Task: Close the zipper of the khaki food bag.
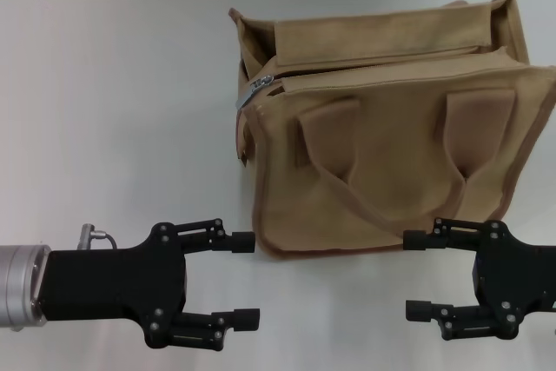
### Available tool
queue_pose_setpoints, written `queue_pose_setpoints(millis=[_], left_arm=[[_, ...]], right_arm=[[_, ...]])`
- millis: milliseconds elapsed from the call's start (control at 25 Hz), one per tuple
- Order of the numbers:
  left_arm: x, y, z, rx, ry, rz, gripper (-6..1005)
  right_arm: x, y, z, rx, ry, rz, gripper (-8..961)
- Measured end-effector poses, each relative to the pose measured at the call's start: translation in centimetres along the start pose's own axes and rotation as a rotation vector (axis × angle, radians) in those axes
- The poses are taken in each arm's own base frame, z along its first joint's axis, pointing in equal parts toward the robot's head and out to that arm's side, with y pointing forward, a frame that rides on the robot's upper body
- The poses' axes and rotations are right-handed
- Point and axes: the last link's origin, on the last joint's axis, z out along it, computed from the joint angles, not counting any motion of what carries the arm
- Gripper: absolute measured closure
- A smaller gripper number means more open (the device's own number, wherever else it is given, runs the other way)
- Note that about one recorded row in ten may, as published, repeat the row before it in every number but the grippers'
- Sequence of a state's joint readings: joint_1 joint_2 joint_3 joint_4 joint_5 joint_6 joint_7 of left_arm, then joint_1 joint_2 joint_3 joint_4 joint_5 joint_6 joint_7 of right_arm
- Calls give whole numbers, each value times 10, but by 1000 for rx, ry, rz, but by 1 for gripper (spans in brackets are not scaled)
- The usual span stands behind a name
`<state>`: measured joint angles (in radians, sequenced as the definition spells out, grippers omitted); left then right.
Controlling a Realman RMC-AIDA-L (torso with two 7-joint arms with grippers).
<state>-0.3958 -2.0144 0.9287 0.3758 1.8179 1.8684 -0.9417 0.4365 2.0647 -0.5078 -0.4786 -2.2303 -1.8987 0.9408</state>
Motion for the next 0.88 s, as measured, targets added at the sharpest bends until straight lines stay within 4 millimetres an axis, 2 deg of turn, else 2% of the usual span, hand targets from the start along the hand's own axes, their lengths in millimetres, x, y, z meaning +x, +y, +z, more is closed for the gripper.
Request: queue_pose_setpoints(millis=[760,800,840,880], left_arm=[[3,0,-1,-4,13,7,187],[16,1,-3,-12,98,35,187],[16,1,-3,-12,98,35,187],[26,-3,-4,17,167,60,186]], right_arm=[[-3,-4,1,2,-6,-6,177],[-3,-3,1,3,-5,-5,177],[-3,-3,1,3,-5,-5,177],[-3,-3,1,4,-5,-2,177]])
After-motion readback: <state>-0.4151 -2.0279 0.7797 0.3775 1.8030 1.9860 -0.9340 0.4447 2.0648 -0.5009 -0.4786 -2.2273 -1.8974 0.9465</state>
